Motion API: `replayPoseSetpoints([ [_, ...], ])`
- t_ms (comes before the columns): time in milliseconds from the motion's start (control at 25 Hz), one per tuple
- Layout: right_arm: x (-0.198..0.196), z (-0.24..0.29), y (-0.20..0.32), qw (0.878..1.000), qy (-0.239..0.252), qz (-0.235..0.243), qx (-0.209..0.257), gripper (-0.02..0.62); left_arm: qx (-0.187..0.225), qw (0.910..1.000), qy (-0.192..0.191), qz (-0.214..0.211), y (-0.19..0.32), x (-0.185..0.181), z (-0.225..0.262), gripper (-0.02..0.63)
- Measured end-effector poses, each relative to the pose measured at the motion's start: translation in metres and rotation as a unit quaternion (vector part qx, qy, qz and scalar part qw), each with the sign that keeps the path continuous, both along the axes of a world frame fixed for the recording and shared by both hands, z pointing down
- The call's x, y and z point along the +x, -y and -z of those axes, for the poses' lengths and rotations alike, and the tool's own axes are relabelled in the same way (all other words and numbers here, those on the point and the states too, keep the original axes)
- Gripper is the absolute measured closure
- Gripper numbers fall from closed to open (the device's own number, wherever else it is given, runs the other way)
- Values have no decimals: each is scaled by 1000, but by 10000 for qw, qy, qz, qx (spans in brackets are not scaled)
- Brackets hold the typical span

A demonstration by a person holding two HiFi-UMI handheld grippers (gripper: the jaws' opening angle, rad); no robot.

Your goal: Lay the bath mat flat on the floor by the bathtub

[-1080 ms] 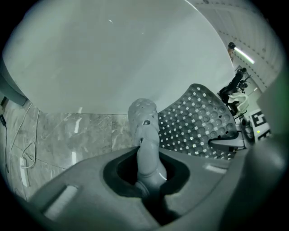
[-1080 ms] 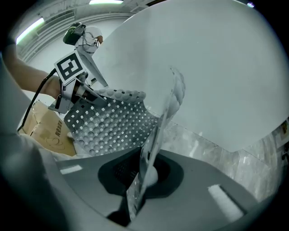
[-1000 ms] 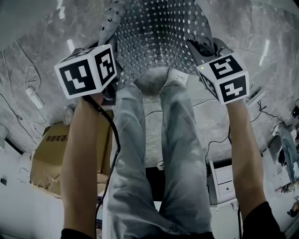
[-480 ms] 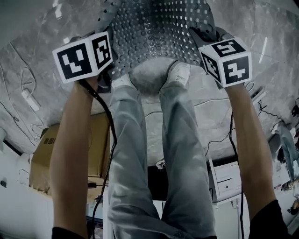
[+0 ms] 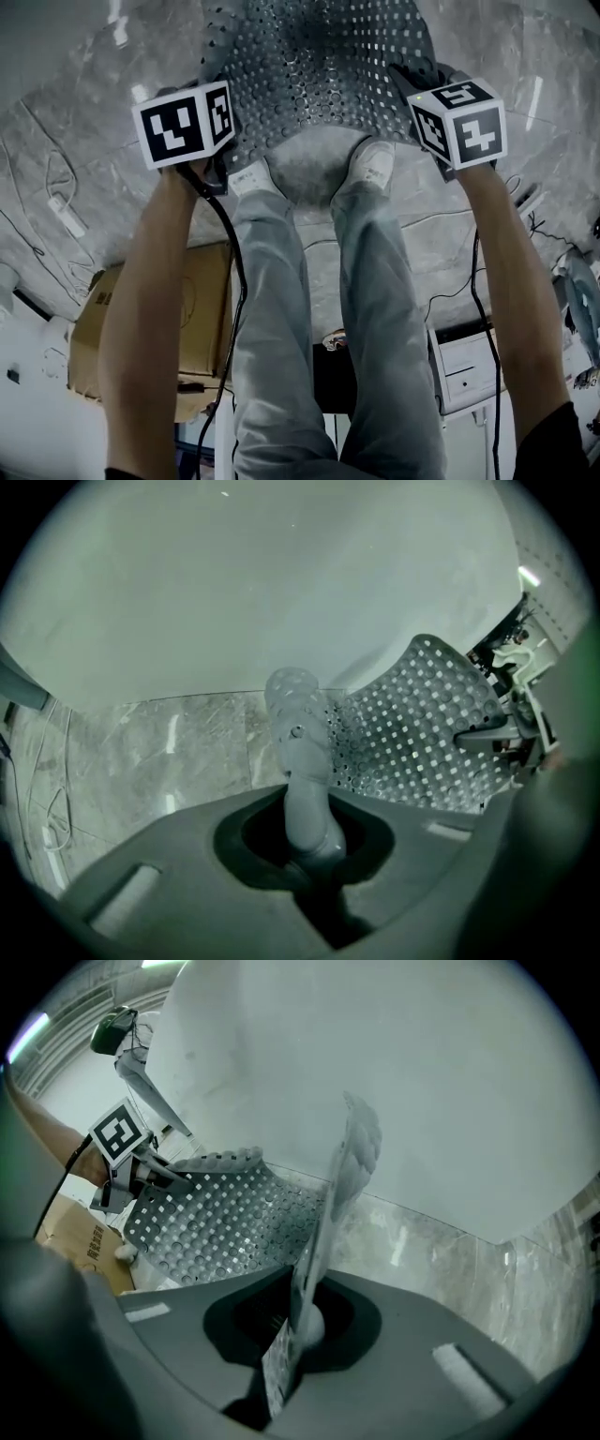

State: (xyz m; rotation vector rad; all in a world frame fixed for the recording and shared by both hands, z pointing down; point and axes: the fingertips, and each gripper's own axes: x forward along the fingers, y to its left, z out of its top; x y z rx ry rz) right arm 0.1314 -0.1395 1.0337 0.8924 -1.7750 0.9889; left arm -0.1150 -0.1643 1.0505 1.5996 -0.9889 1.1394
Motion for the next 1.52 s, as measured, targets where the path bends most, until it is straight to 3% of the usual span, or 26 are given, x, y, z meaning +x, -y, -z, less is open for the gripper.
replayPoseSetpoints([
  [280,19,-15,8,9996,-161,-239,-72,568,4,9998,152,-142,5,-7,-14,574],
  [520,33,-33,4,9988,-228,-423,-124,568,-49,9970,398,-667,6,-5,-32,568],
  [840,51,-62,-9,9967,-412,-660,-243,568,-8,9938,729,-839,-7,-34,-57,561],
  [1520,88,-85,-12,9926,-882,-610,-564,566,-259,9937,1023,-367,-10,-71,-86,546],
])
